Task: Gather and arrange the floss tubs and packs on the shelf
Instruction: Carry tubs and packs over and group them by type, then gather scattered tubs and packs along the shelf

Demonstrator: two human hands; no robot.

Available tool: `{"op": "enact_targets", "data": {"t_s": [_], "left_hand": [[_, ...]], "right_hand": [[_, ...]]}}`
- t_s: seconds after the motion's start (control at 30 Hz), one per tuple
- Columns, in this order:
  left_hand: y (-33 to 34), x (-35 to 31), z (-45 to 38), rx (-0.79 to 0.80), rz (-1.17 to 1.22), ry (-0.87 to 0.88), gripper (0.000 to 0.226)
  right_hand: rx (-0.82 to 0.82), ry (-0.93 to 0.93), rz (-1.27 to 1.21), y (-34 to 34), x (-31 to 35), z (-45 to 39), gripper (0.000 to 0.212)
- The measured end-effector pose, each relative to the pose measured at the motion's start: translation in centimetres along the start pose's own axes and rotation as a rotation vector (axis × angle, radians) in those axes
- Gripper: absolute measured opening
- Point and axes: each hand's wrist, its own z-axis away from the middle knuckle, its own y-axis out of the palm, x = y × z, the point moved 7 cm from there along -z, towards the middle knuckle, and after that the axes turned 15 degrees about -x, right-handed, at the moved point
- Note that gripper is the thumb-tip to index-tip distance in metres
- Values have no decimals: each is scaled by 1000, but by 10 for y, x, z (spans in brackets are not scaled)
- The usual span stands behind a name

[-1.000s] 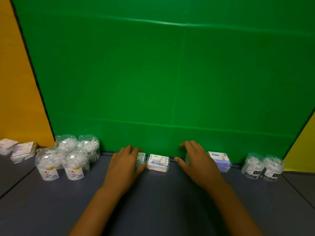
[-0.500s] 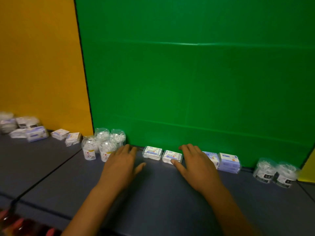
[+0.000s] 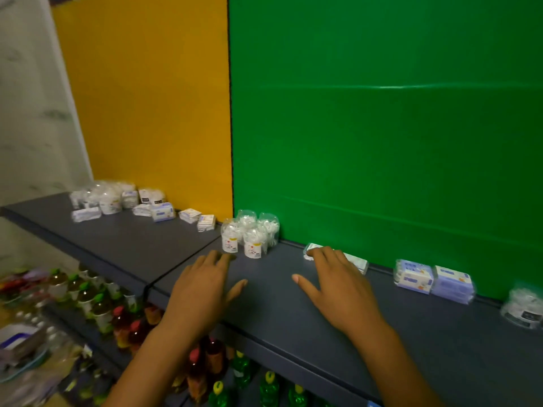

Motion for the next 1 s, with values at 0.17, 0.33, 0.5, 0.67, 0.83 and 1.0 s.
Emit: {"op": "enact_targets", "data": {"t_s": [0.17,0.33,0.5,0.67,0.83,1.0], "left_hand": [[-17,55,16,-12,4,-24,59],[-35,141,24,-33,-30,-54,60],[-58,227,27,-82,-72,-57,60],[-70,305,38,-74,-65,-99,61],[-80,369,44,-91,-86,-132,59],[-81,428,41,-129,-101,-192,55]], "right_hand": [[31,-44,-3,17,56,-12,60],[21,-68,-13,38,133,-33,58],[7,-102,-39,67,219,-57,58],[20,-119,-86,98,293,-76,61],[0,-155,-117,119,351,-102,59],[10,-196,-156,153,404,-132,61]]}}
